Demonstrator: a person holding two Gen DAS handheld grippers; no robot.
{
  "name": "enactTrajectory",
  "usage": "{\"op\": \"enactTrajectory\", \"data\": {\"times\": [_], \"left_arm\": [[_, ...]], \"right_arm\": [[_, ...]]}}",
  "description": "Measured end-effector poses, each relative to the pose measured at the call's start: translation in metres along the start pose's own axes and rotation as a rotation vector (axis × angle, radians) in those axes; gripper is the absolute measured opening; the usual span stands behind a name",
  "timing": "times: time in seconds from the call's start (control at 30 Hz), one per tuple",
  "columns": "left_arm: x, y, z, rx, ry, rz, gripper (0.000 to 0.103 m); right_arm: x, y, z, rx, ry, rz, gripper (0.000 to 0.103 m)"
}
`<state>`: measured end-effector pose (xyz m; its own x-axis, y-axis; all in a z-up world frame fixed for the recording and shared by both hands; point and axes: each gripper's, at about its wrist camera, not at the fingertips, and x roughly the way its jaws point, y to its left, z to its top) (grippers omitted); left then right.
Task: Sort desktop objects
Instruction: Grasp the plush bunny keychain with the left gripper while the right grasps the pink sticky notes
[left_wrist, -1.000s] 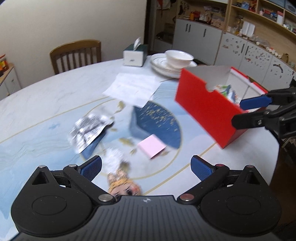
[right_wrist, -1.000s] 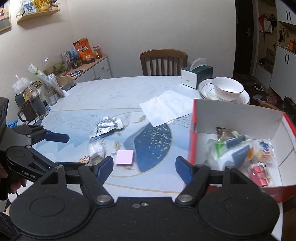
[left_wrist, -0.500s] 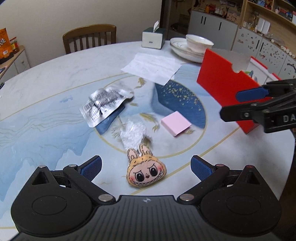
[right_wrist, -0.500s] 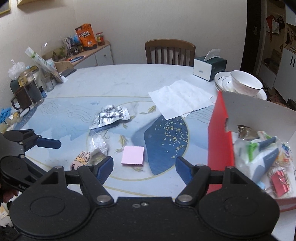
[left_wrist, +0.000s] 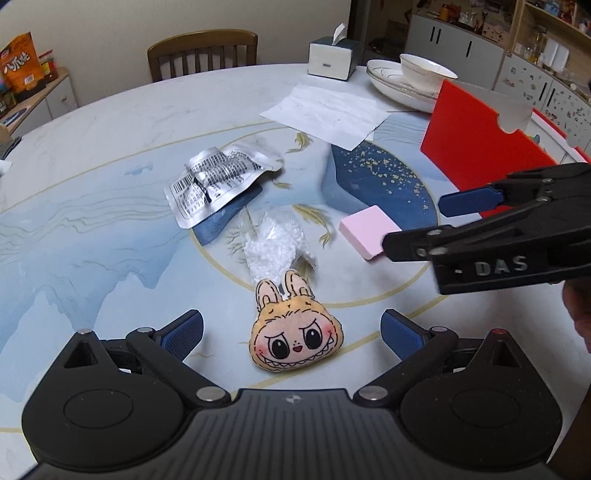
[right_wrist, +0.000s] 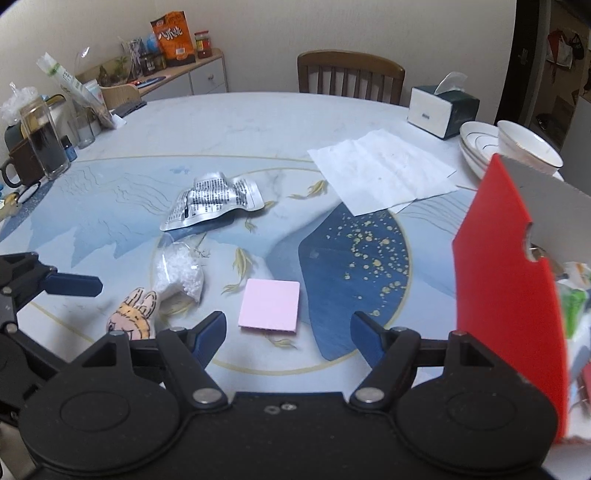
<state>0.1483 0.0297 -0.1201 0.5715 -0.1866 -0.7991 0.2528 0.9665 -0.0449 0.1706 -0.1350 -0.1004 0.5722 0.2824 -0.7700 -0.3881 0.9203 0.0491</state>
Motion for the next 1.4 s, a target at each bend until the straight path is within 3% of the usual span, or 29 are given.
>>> {"op": "enactTrajectory", "data": {"times": [0.57,0.63,0.9,1.03,1.27,1.4], "left_arm": [[0.001,0.003,-0.002,-0.076,-0.011,0.038,0.101],[0.000,0.003,-0.003,-0.086,-0.009,0.040,0.099],[-0.001,0.002,-0.006,-0.095,0.001,0.037,0.073],[-0.003,0.003,-0.007,-0.102,-0.008,0.042,0.070],[-0.004,0.003,-0.007,-0.106,-0.003,0.036,0.054],[-0.006,0.004,-0.007,-0.113,-0.006,0.036,0.053]], "right_arm": [[0.033,0.011,0.010,-0.035,0.041,-0.007,0.071],[0.035,0.011,0.009,-0.040,0.047,-0.013,0.070],[0.040,0.013,0.010,-0.043,0.046,-0.030,0.063],[0.039,0.013,0.009,-0.039,0.044,-0.028,0.061],[0.038,0.014,0.011,-0.034,0.050,-0.021,0.047],[0.036,0.013,0.011,-0.029,0.051,-0.020,0.040]]}}
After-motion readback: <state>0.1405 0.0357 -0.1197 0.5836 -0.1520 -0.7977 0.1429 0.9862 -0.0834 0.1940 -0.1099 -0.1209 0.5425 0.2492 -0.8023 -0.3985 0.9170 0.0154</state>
